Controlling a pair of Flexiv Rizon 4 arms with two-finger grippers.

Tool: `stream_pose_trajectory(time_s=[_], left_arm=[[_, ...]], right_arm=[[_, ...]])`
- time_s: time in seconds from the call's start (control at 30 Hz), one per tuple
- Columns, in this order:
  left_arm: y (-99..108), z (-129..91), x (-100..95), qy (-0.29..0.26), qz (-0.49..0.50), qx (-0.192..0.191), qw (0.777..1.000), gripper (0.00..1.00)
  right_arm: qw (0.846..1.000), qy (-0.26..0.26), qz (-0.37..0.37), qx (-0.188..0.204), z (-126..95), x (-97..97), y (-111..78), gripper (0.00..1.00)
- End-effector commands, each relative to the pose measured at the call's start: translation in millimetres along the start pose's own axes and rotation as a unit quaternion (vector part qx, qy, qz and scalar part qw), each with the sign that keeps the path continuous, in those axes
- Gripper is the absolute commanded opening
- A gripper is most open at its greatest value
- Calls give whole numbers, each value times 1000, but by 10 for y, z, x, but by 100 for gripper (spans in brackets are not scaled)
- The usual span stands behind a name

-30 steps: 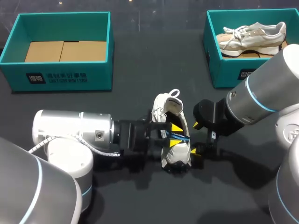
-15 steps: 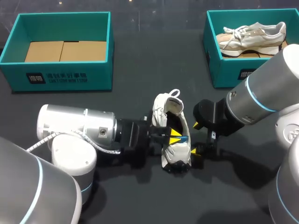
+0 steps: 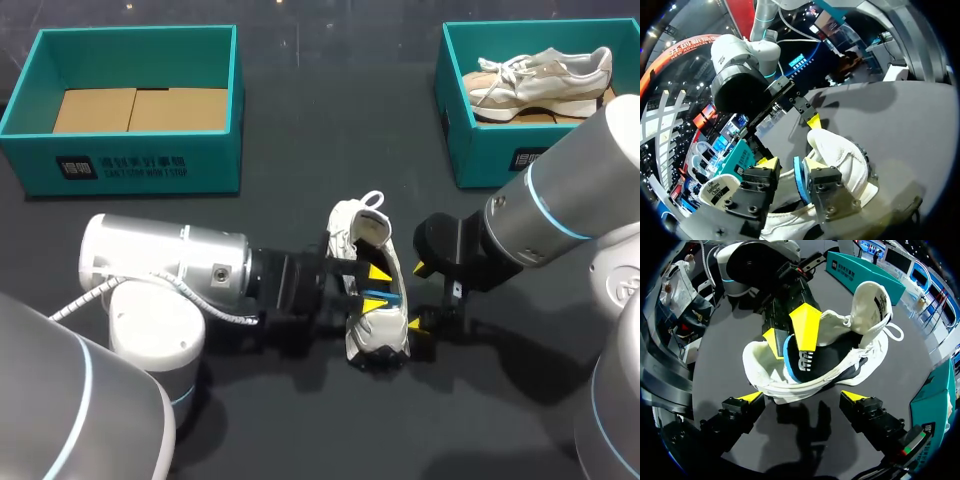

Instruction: Take the shoe out of the shoebox, open the shoe tongue, remove and reinsert the insole, then place the shoe into the shoebox

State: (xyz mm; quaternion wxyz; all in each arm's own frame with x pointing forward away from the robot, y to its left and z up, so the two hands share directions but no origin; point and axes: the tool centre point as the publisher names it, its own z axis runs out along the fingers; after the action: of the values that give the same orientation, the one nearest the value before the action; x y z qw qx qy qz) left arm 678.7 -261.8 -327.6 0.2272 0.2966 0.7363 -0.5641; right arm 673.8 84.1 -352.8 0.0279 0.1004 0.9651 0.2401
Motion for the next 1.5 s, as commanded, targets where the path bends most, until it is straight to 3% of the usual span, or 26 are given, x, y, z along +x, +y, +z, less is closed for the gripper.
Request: stream_pose_trajectory(time_s=[0.03, 0.3, 0.63, 1.03, 1.3, 1.5], left_arm=[[-98, -163, 20, 1, 9, -1, 1000, 42], [-94, -230, -7, 15, 11, -10, 1000, 45], [-104, -375, 22, 59, 9, -23, 998, 45], [-120, -834, -27, 118, 8, -42, 992, 45], [-196, -1137, -125, 186, 13, -36, 982, 45], [-187, -1318, -225, 248, 36, -55, 967, 45]], right_arm=[[1000, -1, 0, 0, -4, 13, -8, 100], [1000, 0, 1, 0, -28, 0, -22, 100], [999, -4, 30, 11, -462, -132, -370, 100], [997, 8, 62, 39, -897, -328, -777, 100], [997, 23, 60, 41, -970, -386, -836, 100], [997, 23, 60, 41, -970, -386, -836, 100]])
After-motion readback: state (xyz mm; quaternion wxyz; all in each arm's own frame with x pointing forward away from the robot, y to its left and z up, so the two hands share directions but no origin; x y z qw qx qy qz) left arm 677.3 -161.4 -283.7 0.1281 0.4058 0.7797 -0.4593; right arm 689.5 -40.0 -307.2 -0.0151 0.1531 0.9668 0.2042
